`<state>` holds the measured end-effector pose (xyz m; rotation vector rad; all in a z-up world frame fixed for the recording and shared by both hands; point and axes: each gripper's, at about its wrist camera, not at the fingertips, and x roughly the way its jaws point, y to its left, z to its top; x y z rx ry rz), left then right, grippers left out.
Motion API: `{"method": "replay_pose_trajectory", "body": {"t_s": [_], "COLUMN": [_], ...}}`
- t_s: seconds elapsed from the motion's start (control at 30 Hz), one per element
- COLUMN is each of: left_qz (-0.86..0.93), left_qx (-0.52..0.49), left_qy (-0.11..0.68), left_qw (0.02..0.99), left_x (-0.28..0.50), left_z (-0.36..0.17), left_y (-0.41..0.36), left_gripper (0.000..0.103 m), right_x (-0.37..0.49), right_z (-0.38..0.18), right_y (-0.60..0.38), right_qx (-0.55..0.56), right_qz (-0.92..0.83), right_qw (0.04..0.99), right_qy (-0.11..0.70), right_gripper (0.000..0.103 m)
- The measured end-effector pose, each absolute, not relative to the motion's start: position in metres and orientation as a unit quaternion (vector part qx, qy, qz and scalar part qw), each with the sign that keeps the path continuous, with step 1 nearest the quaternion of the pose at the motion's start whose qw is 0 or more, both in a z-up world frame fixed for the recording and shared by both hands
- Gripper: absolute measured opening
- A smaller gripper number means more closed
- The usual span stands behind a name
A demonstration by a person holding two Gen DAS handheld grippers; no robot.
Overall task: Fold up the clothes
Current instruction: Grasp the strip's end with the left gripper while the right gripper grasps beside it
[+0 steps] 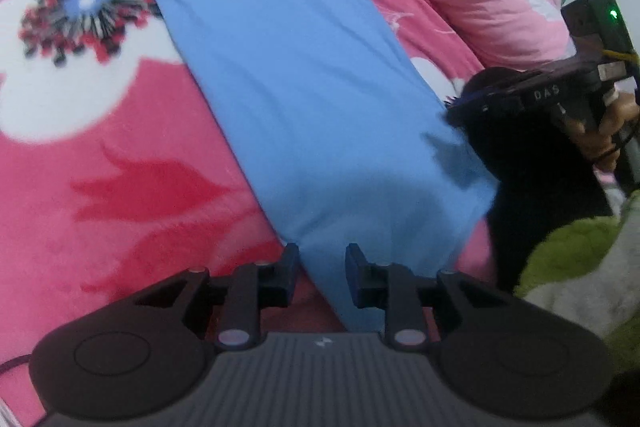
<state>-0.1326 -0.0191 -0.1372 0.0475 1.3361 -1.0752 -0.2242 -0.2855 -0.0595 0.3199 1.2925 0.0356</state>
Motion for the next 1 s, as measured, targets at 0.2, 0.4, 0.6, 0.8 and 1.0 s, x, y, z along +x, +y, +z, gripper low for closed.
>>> {"method": "replay_pose_trajectory", "body": {"t_s": [0.2, 0.4, 0.6, 0.8, 1.0], "left_qz": [-0.484, -0.492, -0.481, -0.481, -0.482], "left_qx": [0.028, 0.021, -0.012, -0.036, -0.087], "left_qy": [0.634, 0.635, 0.628, 0.615, 0.622], "left_qw": [0.603, 0.595, 0.611, 0.624, 0.610], "left_x": [-0.153, -0.156, -0.141, -0.135, -0.128], "left_z": [-0.163, -0.166, -0.166, -0.169, -0.184], "left_y": [-0.011, -0.005, -0.001, -0.007, 0.002], "left_gripper": [0.025, 0.027, 0.032, 0.032, 0.032], "right_x": [-0.255, -0.266, -0.241, -0.206, -0.205], "right_z": [-0.104, -0.099, -0.053, -0.062, -0.105], "right_y": [-0.237, -0.238, -0.265, -0.310, -0.314], "right_qx": [0.115, 0.122, 0.106, 0.146, 0.212], "right_qz": [0.048, 0.067, 0.005, -0.041, -0.034], "right_qw": [0.737, 0.685, 0.754, 0.787, 0.735], "right_qy": [0.664, 0.715, 0.648, 0.598, 0.643], "right_gripper": [0.040, 0.042, 0.052, 0.062, 0.072]}}
